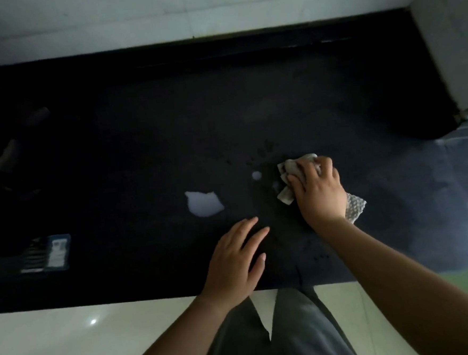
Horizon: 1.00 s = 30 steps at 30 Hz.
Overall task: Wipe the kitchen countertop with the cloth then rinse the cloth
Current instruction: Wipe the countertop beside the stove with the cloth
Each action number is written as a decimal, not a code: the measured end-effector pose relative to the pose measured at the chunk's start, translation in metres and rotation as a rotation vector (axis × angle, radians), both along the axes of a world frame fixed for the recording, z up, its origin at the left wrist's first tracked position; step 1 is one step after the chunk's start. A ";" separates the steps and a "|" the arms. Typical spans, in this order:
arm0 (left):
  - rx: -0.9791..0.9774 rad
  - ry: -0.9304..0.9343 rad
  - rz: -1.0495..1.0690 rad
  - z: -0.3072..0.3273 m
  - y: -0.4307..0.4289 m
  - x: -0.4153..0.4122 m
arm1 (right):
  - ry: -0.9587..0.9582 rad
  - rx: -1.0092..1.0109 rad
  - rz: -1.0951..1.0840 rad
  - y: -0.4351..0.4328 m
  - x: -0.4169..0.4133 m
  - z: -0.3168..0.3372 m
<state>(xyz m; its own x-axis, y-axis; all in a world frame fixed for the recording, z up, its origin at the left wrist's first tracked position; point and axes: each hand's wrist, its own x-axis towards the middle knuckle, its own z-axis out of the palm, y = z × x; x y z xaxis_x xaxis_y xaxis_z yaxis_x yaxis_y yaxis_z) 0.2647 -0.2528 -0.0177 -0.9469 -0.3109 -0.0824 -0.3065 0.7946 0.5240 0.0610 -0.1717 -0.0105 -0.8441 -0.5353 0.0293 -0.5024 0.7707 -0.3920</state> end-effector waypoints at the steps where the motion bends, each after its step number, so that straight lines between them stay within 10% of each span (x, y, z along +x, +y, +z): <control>1: -0.002 0.030 -0.021 0.004 -0.011 0.001 | -0.006 -0.001 0.008 -0.007 0.005 -0.001; 13: -0.218 -0.025 0.238 0.011 -0.148 0.041 | -0.008 0.038 -0.304 -0.046 0.030 -0.004; 21: -0.269 -0.086 0.252 -0.010 -0.152 0.055 | 0.056 -0.010 0.115 -0.052 0.088 -0.008; 30: -0.265 -0.082 0.262 -0.013 -0.154 0.054 | -0.009 0.026 -0.247 -0.105 0.037 -0.008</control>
<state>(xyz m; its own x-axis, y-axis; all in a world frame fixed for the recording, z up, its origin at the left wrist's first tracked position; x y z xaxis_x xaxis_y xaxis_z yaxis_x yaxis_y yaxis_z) 0.3191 -0.4070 -0.0310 -0.8260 -0.5623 -0.0392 -0.5498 0.7884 0.2760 0.0980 -0.2767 -0.0186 -0.9497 -0.3130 0.0098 -0.2938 0.8796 -0.3741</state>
